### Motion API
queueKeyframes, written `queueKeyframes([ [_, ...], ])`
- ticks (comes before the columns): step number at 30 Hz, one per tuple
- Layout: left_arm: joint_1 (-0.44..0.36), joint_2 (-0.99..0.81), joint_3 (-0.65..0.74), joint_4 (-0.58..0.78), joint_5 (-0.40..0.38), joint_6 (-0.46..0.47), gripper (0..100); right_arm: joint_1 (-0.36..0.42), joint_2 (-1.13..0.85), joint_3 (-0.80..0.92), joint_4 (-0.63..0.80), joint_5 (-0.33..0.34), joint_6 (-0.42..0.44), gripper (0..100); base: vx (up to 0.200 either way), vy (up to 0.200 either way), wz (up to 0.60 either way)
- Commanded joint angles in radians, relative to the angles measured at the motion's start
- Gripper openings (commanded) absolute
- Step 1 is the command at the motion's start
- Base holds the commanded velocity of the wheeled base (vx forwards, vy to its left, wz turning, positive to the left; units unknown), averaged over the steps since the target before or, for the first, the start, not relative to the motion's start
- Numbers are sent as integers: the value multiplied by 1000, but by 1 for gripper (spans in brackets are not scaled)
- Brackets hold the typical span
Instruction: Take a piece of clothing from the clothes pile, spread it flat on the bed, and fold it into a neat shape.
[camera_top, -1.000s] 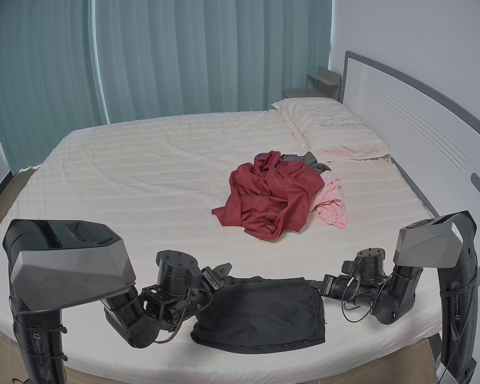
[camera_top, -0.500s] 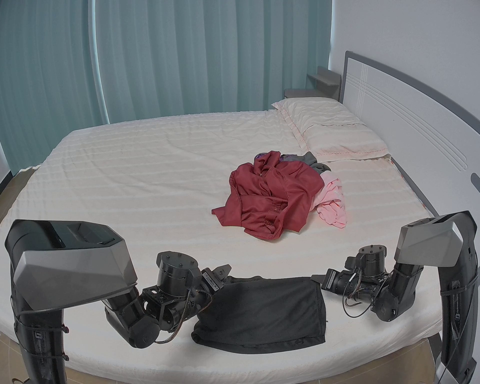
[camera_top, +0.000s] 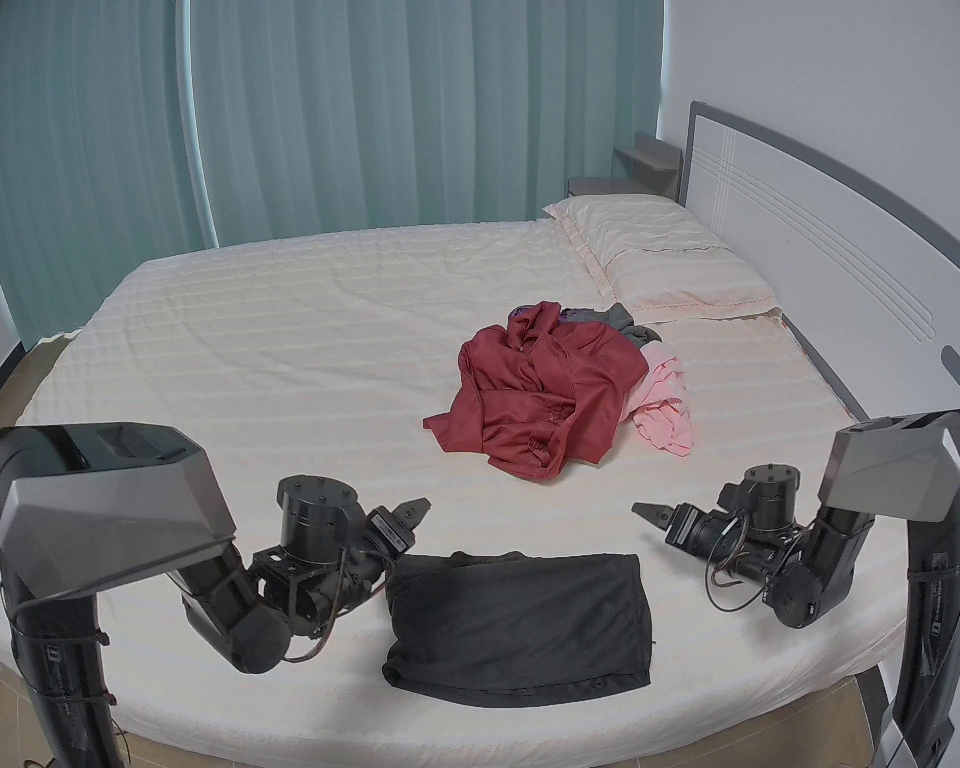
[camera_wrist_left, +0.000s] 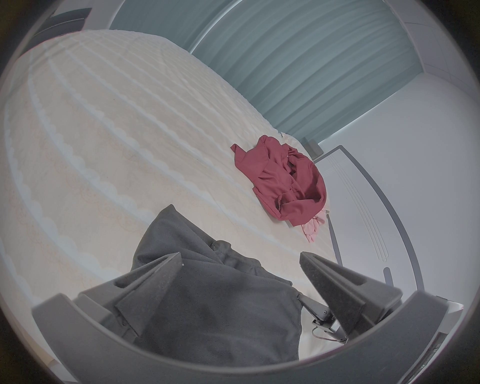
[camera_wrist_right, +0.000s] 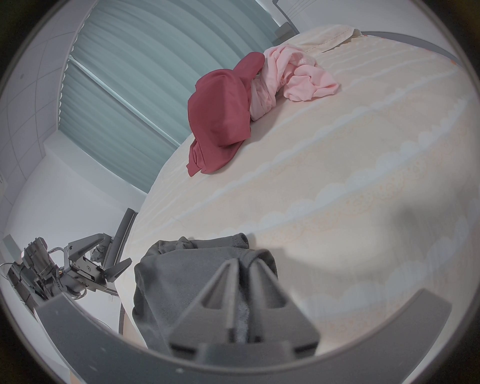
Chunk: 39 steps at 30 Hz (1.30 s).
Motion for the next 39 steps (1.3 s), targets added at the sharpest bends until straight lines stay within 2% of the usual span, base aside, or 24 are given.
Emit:
queueKeyframes([
  [1, 124, -154, 19, 9, -13, 7, 100, -41, -254, 99, -11, -83, 28, 100, 0, 0, 0],
  [3, 176, -239, 55, 10, -21, 40, 100, -48, -346, 161, -20, -116, 20, 100, 0, 0, 0],
  [8, 247, -474, 158, 44, -23, 113, 100, -85, -612, 329, -23, -122, 8, 100, 0, 0, 0],
  [10, 302, -621, 210, 79, -27, 161, 100, -94, -756, 414, -14, -123, -21, 100, 0, 0, 0],
  [14, 350, -819, 264, 206, -26, 218, 100, -94, -918, 521, -12, -123, -66, 100, 0, 0, 0],
  [17, 357, -1009, 272, 346, -26, 224, 100, -90, -1073, 596, -9, -122, -75, 100, 0, 0, 0],
  [18, 357, -1009, 272, 346, -26, 224, 100, -90, -1073, 596, -9, -122, -75, 100, 0, 0, 0],
  [19, 361, -1159, 264, 486, -18, 233, 100, -90, -1181, 624, 17, -125, -79, 100, 0, 0, 0],
  [20, 361, -1168, 264, 493, -18, 236, 100, -90, -1187, 624, 20, -126, -81, 100, 0, 0, 0],
  [22, 364, -1380, 262, 633, -13, 294, 100, -108, -1339, 624, 132, -142, -108, 100, 0, 0, 0],
  [25, 364, -1518, 270, 723, -4, 346, 100, -113, -1492, 624, 272, -146, -147, 100, 0, 0, 0],
  [26, 367, -1587, 272, 795, 22, 385, 100, -113, -1624, 622, 404, -139, -181, 100, 0, 0, 0],
  [27, 367, -1593, 272, 800, 23, 388, 100, -113, -1635, 622, 416, -139, -185, 100, 0, 0, 0],
  [28, 367, -1644, 266, 863, 68, 422, 100, -107, -1767, 608, 577, -132, -231, 100, 0, 0, 0],
  [30, 367, -1693, 266, 901, 94, 434, 100, -108, -1894, 590, 770, -131, -282, 100, 0, 0, 0],
  [31, 367, -1734, 269, 929, 102, 435, 100, -113, -2020, 569, 941, -128, -316, 100, 0, 0, 0],
  [33, 373, -1762, 275, 963, 129, 438, 100, -113, -2126, 544, 1089, -126, -329, 100, 0, 0, 0],
  [36, 379, -1800, 282, 1012, 180, 457, 100, -133, -2212, 535, 1220, -126, -335, 100, 0, 0, 0],
  [39, 385, -1846, 287, 1030, 187, 460, 100, -160, -2256, 556, 1252, -132, -363, 100, 0, 0, 0],
])
